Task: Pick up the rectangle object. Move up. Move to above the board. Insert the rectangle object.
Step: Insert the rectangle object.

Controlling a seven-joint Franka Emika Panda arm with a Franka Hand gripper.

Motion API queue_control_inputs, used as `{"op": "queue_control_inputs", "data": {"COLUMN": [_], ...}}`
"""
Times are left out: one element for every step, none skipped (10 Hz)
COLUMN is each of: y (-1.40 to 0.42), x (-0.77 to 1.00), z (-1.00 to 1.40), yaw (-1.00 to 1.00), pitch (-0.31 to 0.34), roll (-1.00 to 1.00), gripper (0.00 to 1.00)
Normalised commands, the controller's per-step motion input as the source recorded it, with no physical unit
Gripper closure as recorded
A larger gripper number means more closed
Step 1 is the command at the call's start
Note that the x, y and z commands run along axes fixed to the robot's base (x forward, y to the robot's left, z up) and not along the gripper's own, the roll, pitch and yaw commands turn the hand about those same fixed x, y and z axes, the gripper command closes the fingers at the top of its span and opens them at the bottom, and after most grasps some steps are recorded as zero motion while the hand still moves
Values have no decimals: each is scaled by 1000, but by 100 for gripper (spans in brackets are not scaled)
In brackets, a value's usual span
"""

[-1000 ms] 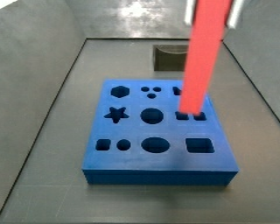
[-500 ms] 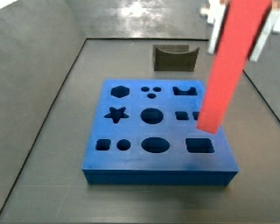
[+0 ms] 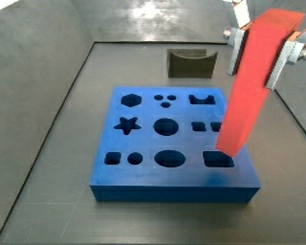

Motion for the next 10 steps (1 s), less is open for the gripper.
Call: {"op": "queue_control_inputs", "data": {"y": [0,0,0,0,0,0,0,0,0,120], "x": [0,77,123,111,109,94,0,0,-6,0], "z": [-166,-197,-289,-291,-289,-277,-151,0,-6,57], "yaw": [-471,-854,-889,-909,-940,-957,-929,-20,0,-366], "pitch": [0,0,0,0,0,0,0,0,0,-83], "roll": [-120,-257,-283,-283,-237,-171,-54,0,-9,-71], "gripper": [100,100,100,100,100,100,100,100,100,100]}}
